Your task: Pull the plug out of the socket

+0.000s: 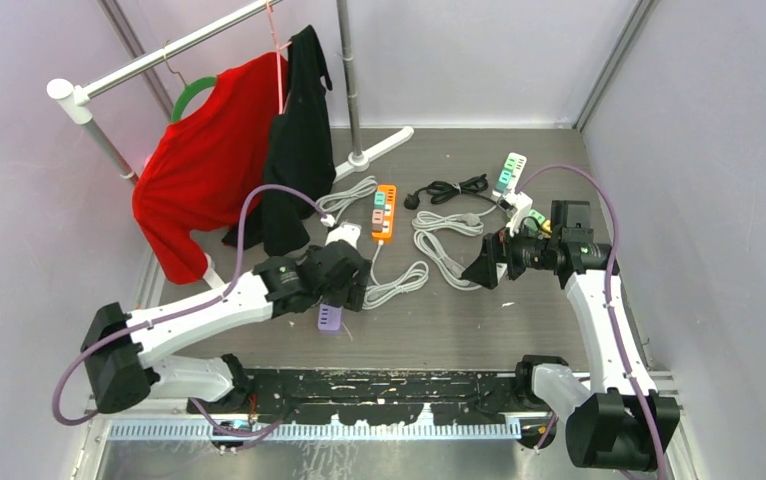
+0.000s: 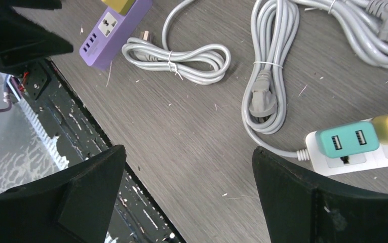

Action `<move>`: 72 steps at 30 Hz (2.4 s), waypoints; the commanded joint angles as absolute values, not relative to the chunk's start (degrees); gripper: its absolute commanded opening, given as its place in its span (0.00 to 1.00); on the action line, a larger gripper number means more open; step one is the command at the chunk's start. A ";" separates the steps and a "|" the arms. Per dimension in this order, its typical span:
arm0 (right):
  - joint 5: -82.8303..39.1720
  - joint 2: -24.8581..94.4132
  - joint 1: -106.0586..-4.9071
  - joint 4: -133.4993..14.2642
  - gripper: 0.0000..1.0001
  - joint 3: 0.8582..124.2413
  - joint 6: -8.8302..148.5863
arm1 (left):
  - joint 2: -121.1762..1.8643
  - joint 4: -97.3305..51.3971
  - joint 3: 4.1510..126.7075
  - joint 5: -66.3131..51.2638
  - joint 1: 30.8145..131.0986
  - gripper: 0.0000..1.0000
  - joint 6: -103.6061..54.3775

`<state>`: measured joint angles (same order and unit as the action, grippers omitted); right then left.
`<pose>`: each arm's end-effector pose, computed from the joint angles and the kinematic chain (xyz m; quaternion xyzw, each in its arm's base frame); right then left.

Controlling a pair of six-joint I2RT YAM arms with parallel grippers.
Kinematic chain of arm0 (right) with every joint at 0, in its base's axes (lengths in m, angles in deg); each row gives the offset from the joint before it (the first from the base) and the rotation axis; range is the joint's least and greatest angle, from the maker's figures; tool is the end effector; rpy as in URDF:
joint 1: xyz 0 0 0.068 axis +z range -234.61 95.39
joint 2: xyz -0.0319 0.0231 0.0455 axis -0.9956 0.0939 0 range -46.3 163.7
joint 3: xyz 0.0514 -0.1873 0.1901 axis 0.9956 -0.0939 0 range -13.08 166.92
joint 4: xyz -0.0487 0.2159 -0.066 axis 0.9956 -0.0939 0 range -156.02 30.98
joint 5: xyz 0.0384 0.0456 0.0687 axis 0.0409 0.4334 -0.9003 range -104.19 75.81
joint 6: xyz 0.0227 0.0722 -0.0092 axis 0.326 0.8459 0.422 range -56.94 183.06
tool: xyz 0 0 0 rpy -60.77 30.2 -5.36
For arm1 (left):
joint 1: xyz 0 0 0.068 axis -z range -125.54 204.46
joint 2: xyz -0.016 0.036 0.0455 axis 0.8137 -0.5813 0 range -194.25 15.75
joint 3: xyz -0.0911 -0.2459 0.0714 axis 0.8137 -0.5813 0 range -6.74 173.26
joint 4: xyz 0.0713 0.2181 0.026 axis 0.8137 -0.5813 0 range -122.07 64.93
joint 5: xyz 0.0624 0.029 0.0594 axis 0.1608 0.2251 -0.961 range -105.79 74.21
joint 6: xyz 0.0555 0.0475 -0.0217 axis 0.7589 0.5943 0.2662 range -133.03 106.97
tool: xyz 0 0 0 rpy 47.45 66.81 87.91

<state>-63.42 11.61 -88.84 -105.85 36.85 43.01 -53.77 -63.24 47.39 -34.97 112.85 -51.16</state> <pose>0.1689 0.0366 0.2713 -0.2440 0.8410 0.3303 0.3522 0.1379 -0.1836 0.2528 0.1135 0.9311 -0.1246 0.3234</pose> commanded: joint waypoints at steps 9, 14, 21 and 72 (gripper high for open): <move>-63.71 8.40 -88.74 -101.89 1.00 36.31 41.17 | -65.90 -60.62 54.02 -31.68 100.33 0.66 -43.82; -63.34 8.54 -88.74 -102.03 1.00 36.31 41.13 | -70.81 -60.66 55.95 -31.39 99.11 0.57 -43.30; -64.22 8.61 -88.65 -102.27 1.00 36.31 41.16 | -74.24 -59.44 56.80 -29.18 97.08 0.31 -42.50; -73.74 12.17 -84.36 -110.62 1.00 37.81 31.31 | -74.05 -41.83 57.55 -10.07 111.01 0.71 -32.93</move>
